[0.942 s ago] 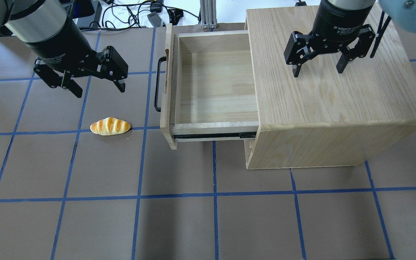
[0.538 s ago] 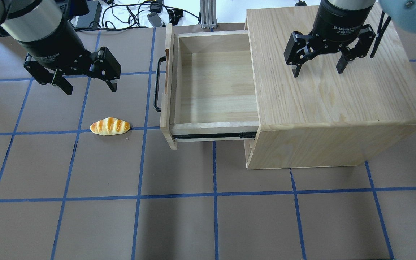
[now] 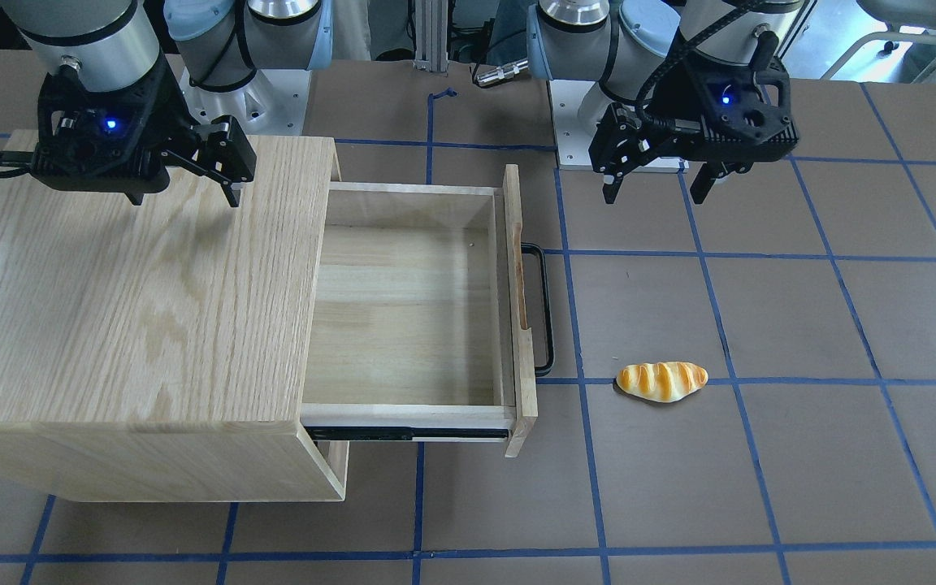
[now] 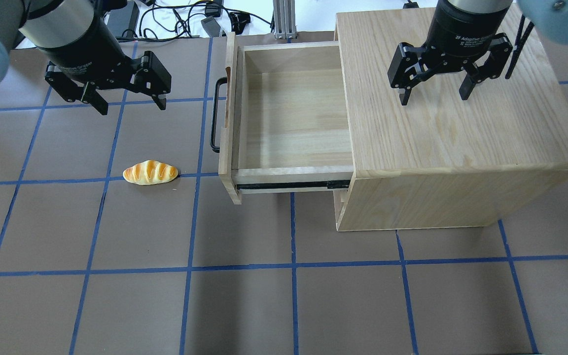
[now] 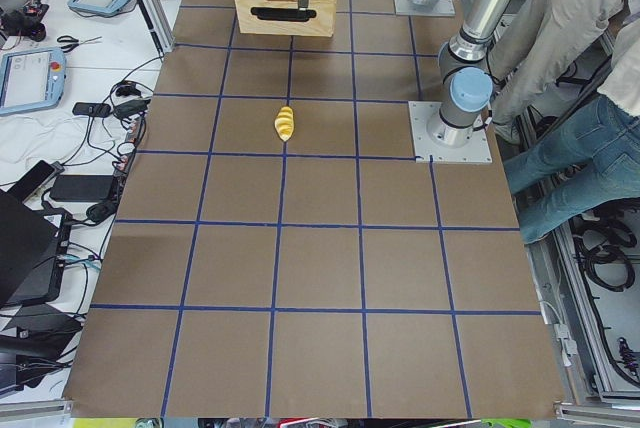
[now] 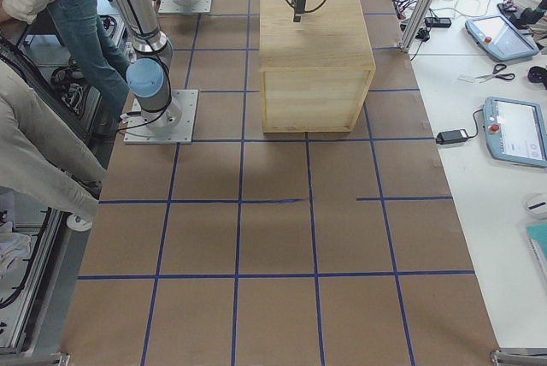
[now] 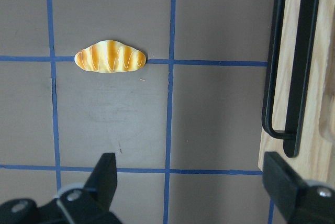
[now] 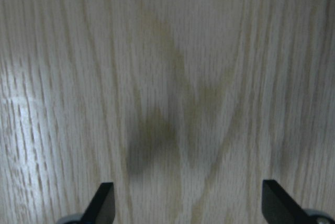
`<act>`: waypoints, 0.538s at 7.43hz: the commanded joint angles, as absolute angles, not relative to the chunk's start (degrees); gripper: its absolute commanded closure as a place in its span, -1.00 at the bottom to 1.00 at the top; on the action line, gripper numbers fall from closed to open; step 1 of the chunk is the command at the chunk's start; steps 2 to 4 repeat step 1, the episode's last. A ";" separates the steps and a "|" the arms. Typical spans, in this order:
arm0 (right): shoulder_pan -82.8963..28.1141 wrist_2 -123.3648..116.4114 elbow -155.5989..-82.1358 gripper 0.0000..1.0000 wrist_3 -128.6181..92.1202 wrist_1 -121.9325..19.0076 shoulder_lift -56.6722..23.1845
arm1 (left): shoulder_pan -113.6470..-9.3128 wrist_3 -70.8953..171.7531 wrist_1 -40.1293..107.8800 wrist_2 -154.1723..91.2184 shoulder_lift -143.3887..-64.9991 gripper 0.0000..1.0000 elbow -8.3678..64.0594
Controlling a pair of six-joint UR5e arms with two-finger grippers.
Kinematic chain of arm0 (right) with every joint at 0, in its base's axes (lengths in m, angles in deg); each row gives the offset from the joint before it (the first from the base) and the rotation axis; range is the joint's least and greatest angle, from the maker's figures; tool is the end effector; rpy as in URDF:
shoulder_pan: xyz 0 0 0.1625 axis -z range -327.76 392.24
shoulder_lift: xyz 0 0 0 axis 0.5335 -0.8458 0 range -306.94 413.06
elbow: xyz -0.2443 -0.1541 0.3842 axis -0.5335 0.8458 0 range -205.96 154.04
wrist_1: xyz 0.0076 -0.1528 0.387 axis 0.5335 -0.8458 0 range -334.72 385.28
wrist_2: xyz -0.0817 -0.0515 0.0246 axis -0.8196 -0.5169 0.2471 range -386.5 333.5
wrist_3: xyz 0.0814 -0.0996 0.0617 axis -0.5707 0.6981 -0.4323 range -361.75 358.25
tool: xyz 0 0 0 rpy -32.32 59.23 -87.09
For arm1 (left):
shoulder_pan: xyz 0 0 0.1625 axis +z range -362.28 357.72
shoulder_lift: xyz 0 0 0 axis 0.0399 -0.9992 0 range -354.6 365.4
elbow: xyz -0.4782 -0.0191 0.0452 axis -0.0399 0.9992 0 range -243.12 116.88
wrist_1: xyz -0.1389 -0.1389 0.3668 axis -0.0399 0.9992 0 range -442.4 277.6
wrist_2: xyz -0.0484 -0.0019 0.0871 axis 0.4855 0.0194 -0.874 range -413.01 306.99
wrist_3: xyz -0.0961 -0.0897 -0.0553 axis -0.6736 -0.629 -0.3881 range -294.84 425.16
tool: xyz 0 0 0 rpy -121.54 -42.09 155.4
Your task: Open upper drawer
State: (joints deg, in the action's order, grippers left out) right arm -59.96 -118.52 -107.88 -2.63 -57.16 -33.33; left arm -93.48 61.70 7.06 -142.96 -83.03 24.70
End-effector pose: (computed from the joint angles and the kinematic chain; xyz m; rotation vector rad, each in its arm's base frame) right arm 0.1480 -0.5098 0.5252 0.0371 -3.1036 -0.0824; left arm -0.1435 -0.4873 0.5340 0.0618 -3.1349 0.1170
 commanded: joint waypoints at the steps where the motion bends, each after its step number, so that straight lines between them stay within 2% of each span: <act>1: -59.96 -118.52 -107.87 -1.00 -2.54 -57.16 -33.33 | -93.51 61.82 6.98 -143.19 -82.76 -1.00 25.64; 4: -59.96 -118.52 -107.87 -1.00 -2.54 -57.16 -33.33 | -93.51 61.82 6.98 -143.19 -82.76 -1.00 25.64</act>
